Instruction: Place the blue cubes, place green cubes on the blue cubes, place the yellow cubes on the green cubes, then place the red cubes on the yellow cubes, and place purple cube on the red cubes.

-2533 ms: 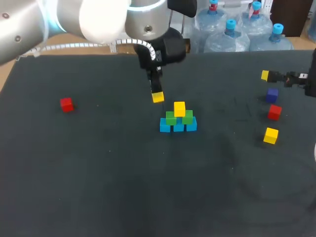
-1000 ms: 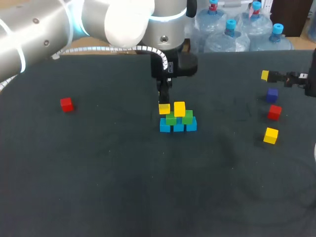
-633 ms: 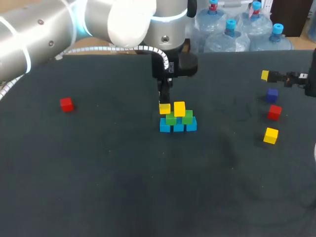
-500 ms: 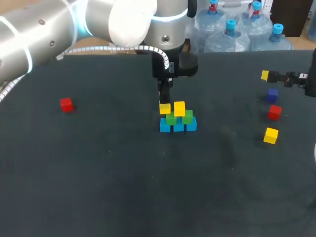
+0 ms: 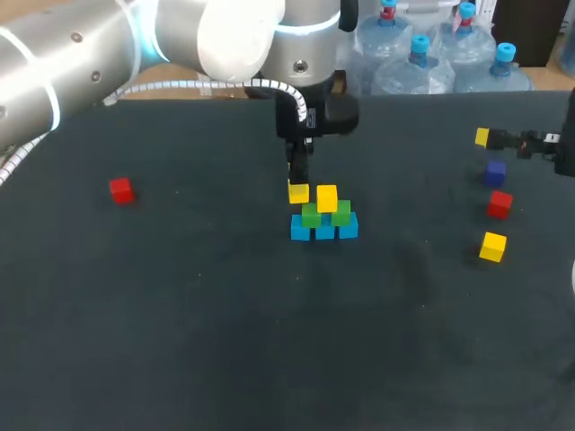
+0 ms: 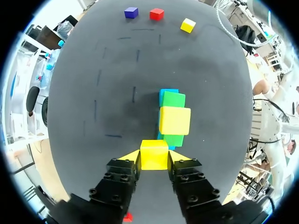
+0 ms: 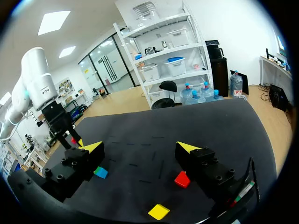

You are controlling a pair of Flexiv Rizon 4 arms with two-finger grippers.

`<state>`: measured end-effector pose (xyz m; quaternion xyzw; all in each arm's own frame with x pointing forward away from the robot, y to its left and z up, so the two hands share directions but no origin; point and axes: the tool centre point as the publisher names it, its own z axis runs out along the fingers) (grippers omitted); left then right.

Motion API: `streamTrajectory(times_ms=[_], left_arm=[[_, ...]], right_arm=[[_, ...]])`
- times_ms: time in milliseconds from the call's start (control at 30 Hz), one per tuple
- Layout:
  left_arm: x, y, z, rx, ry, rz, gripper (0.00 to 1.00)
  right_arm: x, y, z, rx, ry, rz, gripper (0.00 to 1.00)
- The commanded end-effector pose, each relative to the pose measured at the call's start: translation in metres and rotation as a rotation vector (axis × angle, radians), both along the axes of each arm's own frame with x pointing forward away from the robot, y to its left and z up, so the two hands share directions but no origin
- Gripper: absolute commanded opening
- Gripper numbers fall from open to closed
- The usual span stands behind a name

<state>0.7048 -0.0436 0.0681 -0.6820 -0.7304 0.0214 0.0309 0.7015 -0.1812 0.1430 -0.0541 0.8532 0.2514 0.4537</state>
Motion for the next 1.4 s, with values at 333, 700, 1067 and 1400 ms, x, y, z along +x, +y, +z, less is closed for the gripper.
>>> streamTrajectory(times_ms=[333, 700, 1067, 1400], left_arm=[[-0.004, 0.012, 0.027, -0.017, -0.019, 0.036, 0.0], [-0.026, 0.028, 0.036, -0.006, -0.063, 0.06, 0.0], [-0.035, 0.036, 0.059, -0.002, -0.147, 0.035, 0.0], [-0.028, 0.039, 0.071, -0.015, -0.172, 0.057, 0.0]], right_arm=[[0.0, -0.001, 0.001, 0.001, 0.001, 0.002, 1.0], [0.0, -0.001, 0.001, 0.001, 0.001, 0.002, 1.0], [0.0, -0.001, 0.001, 0.001, 0.001, 0.002, 1.0], [0.0, -0.001, 0.001, 0.001, 0.001, 0.002, 1.0]])
